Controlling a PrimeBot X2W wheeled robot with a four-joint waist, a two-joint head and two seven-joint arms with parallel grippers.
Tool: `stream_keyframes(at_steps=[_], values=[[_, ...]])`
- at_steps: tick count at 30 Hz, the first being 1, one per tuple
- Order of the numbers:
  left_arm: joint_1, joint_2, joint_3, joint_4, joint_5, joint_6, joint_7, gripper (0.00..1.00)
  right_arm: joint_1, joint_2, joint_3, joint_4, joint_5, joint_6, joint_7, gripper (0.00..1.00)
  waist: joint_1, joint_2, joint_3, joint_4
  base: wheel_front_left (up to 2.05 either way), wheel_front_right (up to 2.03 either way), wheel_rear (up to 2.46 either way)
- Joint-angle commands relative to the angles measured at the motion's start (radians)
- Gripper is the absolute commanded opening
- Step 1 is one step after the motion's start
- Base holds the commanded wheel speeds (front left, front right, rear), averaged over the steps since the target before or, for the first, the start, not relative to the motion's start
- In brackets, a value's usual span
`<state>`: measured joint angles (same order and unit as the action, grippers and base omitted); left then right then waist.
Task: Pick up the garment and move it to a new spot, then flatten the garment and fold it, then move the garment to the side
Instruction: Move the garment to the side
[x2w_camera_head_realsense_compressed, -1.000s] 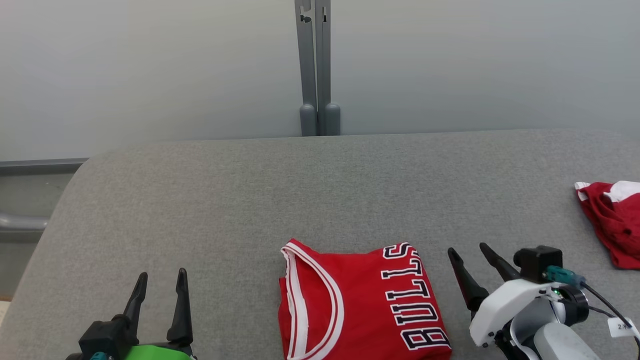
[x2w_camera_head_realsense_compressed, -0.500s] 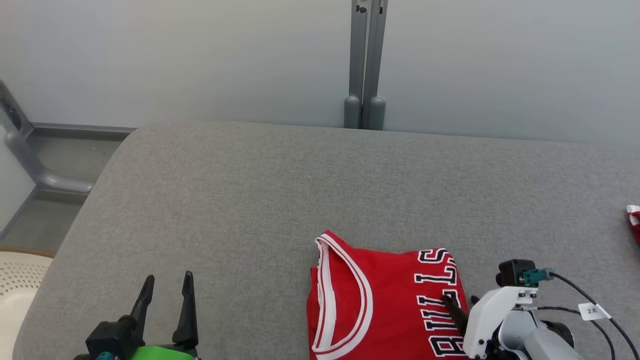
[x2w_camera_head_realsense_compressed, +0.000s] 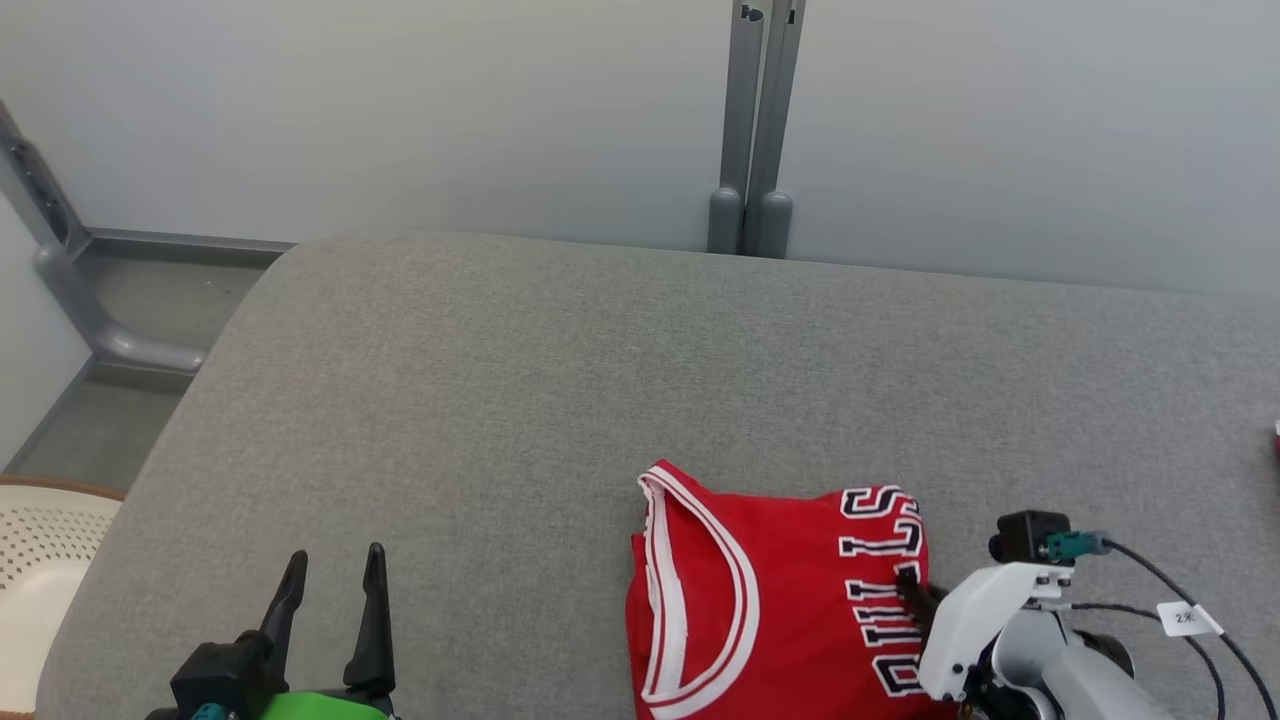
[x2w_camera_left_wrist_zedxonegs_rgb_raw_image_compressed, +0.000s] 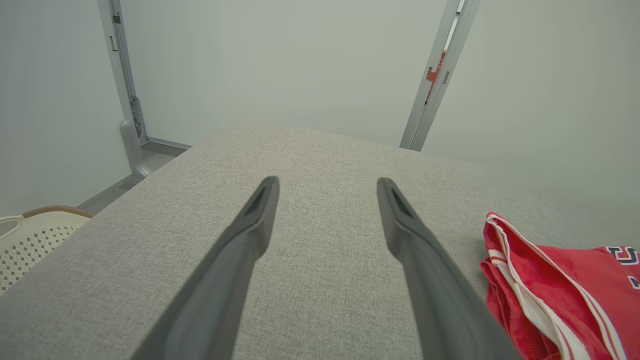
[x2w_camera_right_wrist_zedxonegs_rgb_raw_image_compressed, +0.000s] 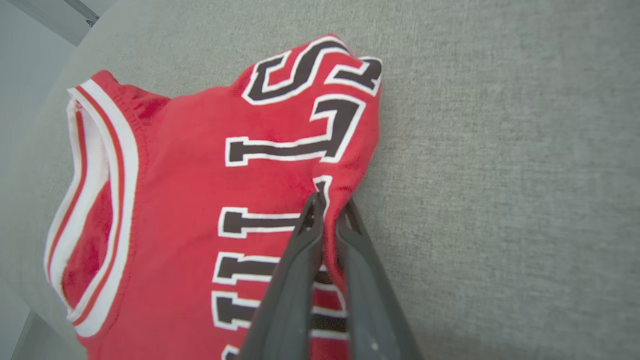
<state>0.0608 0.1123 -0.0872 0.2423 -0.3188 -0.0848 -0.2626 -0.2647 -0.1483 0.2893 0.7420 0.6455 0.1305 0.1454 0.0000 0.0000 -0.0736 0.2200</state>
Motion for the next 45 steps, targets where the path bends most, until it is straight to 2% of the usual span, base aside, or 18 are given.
stream_keyframes(at_steps=[1,6,15,29,37,45], values=[[-0.012,0.006,-0.002,-0.002,-0.002,-0.002,-0.002,1.0,-0.028,-0.022,0.005,-0.01,0.0,0.0,-0.029,0.0,0.0,0.0,-0.002,-0.023,0.0,0.0,0.0],[-0.013,-0.005,-0.014,-0.008,-0.004,-0.006,-0.002,1.0,-0.063,-0.056,0.042,-0.029,-0.001,0.0,-0.08,0.0,0.0,0.0,-0.003,-0.098,0.0,0.0,0.0],[-0.043,-0.028,-0.068,-0.016,-0.002,-0.021,-0.002,1.0,-0.157,-0.128,0.113,-0.041,0.004,0.0,-0.115,0.0,0.0,0.0,0.016,-0.284,0.0,0.0,0.0],[-0.087,-0.046,-0.119,-0.006,-0.006,-0.036,-0.002,1.0,-0.233,-0.164,0.178,-0.024,0.041,0.001,-0.157,0.0,0.0,0.0,0.054,-0.509,0.0,0.0,0.0],[-0.104,-0.05,-0.121,0.001,0.0,-0.039,-0.001,1.0,-0.262,-0.176,0.204,-0.024,0.053,0.001,-0.18,0.0,0.0,0.0,0.072,-0.574,0.0,0.0,0.0],[-0.116,-0.036,-0.132,0.011,0.007,-0.043,-0.001,1.0,-0.347,-0.213,0.252,-0.014,0.06,0.001,-0.187,0.0,0.0,0.0,0.1,-0.56,0.0,0.0,0.0]])
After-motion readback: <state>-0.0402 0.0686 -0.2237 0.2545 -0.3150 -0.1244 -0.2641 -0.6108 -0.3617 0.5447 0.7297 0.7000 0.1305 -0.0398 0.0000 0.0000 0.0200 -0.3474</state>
